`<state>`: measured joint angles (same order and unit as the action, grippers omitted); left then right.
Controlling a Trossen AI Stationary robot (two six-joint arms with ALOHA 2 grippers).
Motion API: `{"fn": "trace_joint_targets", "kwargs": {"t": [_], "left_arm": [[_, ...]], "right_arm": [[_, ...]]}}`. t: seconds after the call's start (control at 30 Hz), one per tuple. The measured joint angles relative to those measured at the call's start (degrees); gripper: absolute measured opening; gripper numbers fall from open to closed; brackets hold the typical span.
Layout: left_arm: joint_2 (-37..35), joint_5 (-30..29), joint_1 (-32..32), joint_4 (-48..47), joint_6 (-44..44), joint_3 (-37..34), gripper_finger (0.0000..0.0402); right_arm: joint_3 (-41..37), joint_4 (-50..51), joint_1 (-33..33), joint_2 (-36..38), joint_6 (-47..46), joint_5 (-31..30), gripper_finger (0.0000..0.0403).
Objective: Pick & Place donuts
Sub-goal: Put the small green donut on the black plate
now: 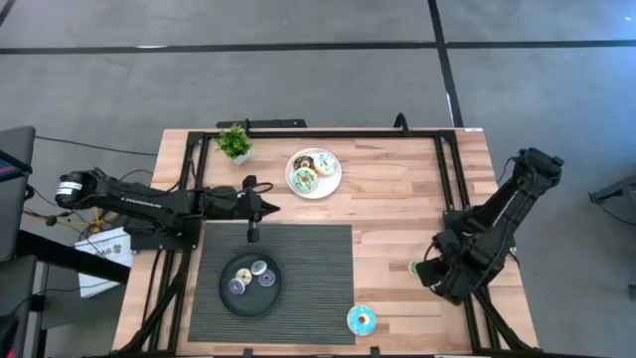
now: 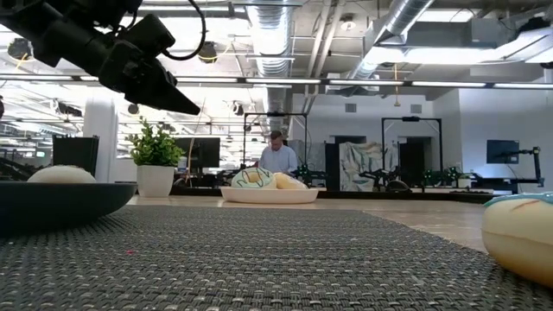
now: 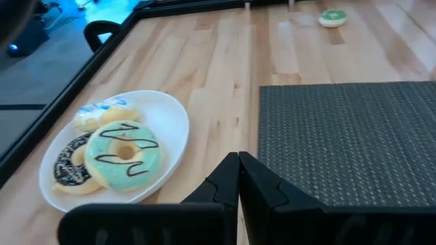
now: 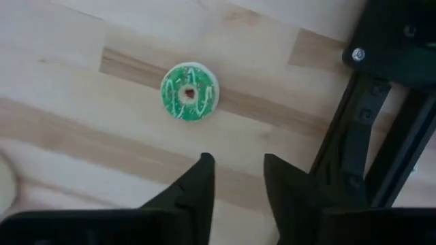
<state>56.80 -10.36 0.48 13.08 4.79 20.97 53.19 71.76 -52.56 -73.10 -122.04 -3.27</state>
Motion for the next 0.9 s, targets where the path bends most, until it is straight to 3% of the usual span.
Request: {"fn": "trace_joint_targets", "kwargs": {"t": [0.47, 0.63, 0.73, 0.8, 0.9], "left_arm": [[0.0, 2.3, 2.2, 0.5, 0.2, 0.0, 0.0], [0.0, 2.5, 2.2, 0.5, 0.2, 0.0, 0.0], [0.0, 2.5, 2.2, 0.5, 0.1, 0.0, 0.0], [0.0, 2.5, 2.2, 0.5, 0.1, 0.0, 0.0], [0.0, 2.5, 2.2, 0.5, 0.1, 0.0, 0.0]], "right_arm": [[0.0, -5.2, 3.8, -16.2, 9.5, -0.4, 0.027], [-0.9, -7.2, 6.1, -17.5, 14.1, -3.0, 0.0291], [-5.2, -14.2, 7.0, -15.1, 16.4, -2.9, 0.0294], [-8.9, -20.2, 6.9, -12.8, 15.8, -3.2, 0.0294], [-13.2, -21.0, 6.4, -10.4, 11.7, -3.4, 0.0294]]}}
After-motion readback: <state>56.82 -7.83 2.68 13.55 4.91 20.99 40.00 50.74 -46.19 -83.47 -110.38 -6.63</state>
